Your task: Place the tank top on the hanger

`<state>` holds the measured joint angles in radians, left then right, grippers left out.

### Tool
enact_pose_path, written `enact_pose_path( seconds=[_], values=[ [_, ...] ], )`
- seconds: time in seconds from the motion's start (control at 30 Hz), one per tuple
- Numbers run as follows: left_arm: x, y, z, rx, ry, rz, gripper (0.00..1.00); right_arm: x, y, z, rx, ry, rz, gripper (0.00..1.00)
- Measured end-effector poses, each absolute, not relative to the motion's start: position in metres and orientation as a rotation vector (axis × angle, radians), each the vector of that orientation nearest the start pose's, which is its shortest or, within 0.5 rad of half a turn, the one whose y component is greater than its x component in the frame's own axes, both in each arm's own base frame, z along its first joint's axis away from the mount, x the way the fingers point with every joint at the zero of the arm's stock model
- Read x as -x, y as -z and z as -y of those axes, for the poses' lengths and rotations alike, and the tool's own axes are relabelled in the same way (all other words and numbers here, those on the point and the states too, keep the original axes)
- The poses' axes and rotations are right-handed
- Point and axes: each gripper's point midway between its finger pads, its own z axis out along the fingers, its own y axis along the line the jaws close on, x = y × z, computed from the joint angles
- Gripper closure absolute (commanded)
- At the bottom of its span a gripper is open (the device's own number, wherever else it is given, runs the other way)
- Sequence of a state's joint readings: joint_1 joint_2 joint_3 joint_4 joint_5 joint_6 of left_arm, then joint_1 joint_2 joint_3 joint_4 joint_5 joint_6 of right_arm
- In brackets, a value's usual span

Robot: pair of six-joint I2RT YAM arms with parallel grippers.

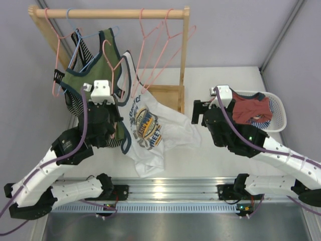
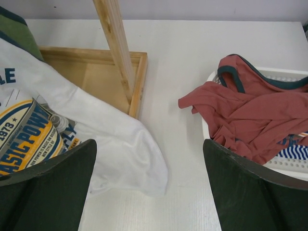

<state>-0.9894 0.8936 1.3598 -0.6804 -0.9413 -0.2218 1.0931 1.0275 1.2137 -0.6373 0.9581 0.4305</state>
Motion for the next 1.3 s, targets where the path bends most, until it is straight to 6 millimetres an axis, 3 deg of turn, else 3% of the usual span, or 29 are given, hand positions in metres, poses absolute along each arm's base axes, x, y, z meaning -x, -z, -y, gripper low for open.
enact_pose_path(
  seconds=[0.43, 0.7, 1.3],
  values=[
    [-0.284, -0.383, 0.063, 0.082, 0.012, -1.792, 1.00, -0.240, -0.329, -0.173, 0.030, -0.104, -1.824, 0.09],
    [-0.311, -0.391, 0.033, 0.142, 0.046, -1.806, 1.00, -0.240, -0.329, -0.173, 0.030, -0.104, -1.824, 0.09],
    [-0.325, -0.437, 0.034, 0.105, 0.161, -1.726, 1.00, -0.241, -0.333, -0.175, 0.034, -0.104, -1.819, 0.09]
  ],
)
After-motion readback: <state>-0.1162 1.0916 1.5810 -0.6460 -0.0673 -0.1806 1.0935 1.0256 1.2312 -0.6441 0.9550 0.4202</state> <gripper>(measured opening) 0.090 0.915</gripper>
